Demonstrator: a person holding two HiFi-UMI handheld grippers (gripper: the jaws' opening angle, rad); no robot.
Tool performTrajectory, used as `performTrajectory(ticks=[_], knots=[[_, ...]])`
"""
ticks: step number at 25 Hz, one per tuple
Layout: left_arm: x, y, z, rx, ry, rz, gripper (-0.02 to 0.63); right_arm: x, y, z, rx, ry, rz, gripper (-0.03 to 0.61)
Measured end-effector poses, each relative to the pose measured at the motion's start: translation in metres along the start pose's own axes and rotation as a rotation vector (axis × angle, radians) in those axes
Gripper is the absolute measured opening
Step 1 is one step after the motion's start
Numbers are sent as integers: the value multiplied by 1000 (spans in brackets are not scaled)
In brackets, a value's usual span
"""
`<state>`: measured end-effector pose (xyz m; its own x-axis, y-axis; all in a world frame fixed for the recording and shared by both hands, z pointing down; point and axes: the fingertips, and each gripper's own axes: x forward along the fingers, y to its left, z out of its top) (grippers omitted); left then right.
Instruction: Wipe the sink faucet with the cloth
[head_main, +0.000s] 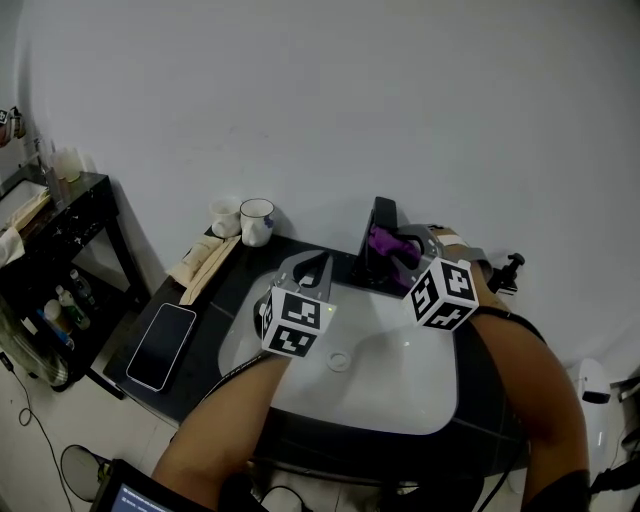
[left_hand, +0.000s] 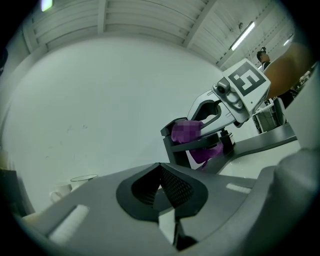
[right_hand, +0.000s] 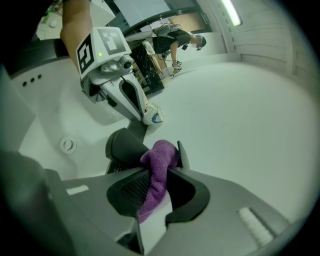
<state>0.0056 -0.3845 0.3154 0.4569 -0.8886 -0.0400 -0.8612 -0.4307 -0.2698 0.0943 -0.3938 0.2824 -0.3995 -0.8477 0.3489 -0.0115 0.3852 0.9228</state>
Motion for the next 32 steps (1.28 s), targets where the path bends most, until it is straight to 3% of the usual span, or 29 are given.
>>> performTrajectory(ticks=[8,19,32], knots=[[-1,4,-1,7,7,11,17,-26,16,29,-71,-45,16,80],[-6,9,-3,13,16,26,17,-64,46,58,-95,-97,30,81],[-14,17,-3,-8,17,51,17,-62,101,43,-102,-79,96,83]])
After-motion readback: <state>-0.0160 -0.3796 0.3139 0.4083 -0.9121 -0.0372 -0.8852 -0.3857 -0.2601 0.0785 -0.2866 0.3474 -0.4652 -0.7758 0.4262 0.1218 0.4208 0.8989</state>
